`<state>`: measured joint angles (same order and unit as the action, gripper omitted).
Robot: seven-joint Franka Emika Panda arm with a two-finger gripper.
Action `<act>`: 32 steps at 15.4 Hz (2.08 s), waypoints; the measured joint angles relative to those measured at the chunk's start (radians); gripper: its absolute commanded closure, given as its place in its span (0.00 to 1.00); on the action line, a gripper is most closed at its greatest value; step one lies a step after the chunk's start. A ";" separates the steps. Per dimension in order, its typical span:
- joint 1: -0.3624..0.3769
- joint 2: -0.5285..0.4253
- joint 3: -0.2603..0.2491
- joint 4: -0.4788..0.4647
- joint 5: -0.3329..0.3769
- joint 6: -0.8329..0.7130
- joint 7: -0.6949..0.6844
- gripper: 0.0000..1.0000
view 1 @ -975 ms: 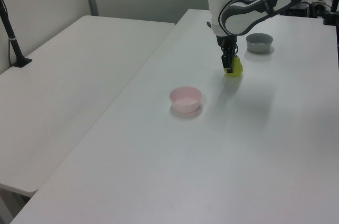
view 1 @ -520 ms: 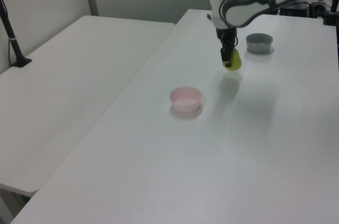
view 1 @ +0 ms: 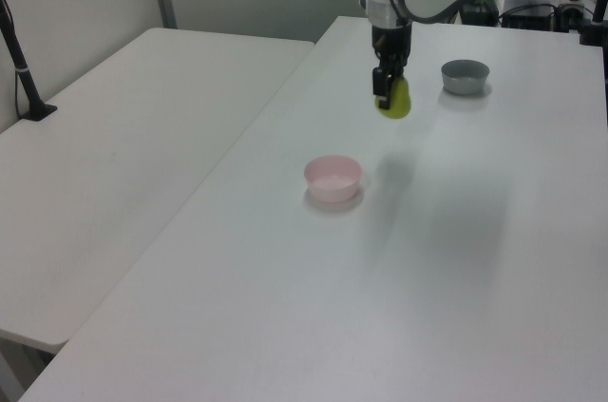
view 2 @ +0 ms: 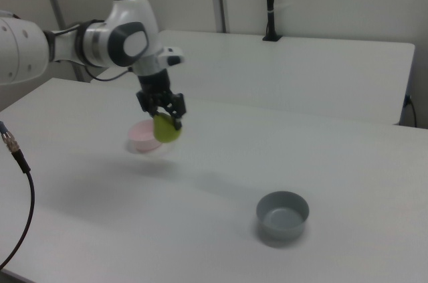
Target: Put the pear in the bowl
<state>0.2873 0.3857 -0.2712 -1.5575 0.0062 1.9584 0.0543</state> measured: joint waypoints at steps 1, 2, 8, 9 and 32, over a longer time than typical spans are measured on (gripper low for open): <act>0.042 0.013 -0.002 0.015 0.009 0.026 0.067 0.73; 0.066 0.024 -0.005 0.024 0.017 0.056 0.106 0.72; 0.147 0.100 -0.020 0.049 0.037 0.225 0.227 0.67; 0.150 0.114 -0.020 0.049 0.037 0.244 0.237 0.64; 0.173 0.124 -0.031 0.070 0.036 0.293 0.291 0.00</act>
<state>0.4604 0.5096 -0.3025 -1.4876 0.0423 2.2518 0.3453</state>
